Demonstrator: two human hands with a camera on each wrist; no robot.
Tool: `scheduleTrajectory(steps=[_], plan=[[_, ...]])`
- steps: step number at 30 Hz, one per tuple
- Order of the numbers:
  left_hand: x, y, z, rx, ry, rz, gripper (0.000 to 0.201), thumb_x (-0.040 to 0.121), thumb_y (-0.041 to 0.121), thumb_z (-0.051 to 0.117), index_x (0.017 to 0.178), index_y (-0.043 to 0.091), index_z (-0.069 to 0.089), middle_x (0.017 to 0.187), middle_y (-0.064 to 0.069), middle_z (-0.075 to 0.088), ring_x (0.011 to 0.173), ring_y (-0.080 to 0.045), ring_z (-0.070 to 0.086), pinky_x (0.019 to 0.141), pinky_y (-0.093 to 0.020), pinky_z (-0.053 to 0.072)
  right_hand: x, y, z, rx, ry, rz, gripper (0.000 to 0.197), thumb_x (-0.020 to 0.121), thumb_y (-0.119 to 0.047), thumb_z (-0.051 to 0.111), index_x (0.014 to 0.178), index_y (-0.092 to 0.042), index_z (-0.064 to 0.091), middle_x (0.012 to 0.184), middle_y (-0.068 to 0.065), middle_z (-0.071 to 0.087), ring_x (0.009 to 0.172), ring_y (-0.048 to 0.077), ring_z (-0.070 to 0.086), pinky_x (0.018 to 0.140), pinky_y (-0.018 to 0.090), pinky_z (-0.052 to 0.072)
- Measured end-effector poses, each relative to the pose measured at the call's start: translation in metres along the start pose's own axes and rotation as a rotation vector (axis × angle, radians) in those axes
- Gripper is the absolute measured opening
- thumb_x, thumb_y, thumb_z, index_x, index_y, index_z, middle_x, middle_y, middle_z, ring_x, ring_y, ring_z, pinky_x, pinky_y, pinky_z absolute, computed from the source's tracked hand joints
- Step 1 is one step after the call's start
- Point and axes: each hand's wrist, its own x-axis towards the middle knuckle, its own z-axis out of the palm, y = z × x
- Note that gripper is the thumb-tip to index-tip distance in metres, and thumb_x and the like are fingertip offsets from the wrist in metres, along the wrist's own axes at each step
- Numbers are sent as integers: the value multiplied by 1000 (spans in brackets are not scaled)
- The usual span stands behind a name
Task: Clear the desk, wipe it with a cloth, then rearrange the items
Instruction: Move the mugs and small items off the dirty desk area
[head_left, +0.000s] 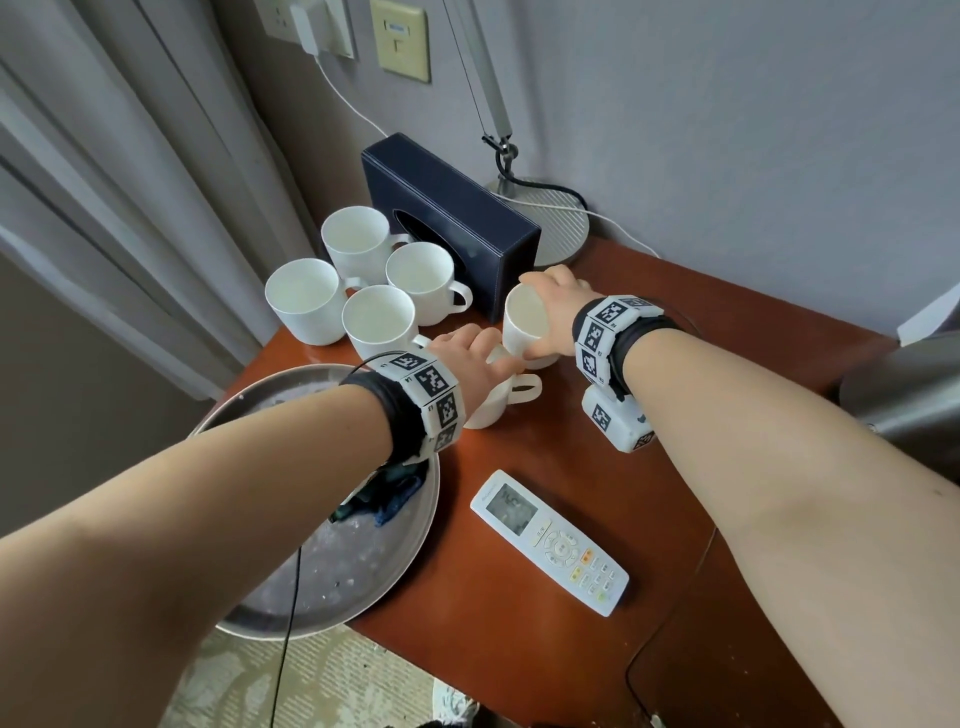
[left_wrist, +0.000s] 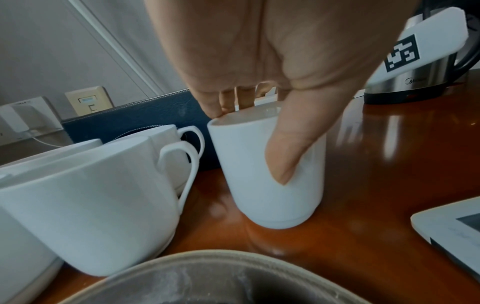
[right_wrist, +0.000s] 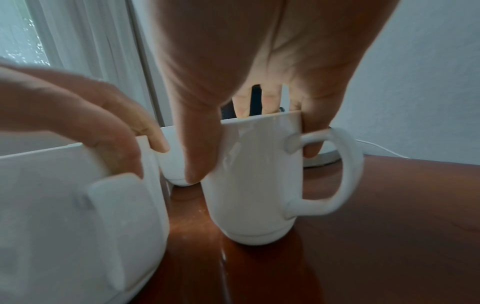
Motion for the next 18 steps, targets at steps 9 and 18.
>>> scheduleTrajectory(steps=[9,18], plan=[[-5,-2,1,2,-5,8,94,81,15,66,149,34,4,155,-6,4,145,-26,6,115,-36,21,-5,1,0,66,-15,-16,91,71,-35,76,144,-28,21,147,5,21,128,31,39,102,43,38],[-20,19,-44,-118,67,18,78,86,29,61,148,29,14,154,-2,11,144,-24,13,112,-37,28,-65,32,-45,24,78,33,83,81,-27,69,148,-21,21,151,10,20,134,31,34,110,40,32]])
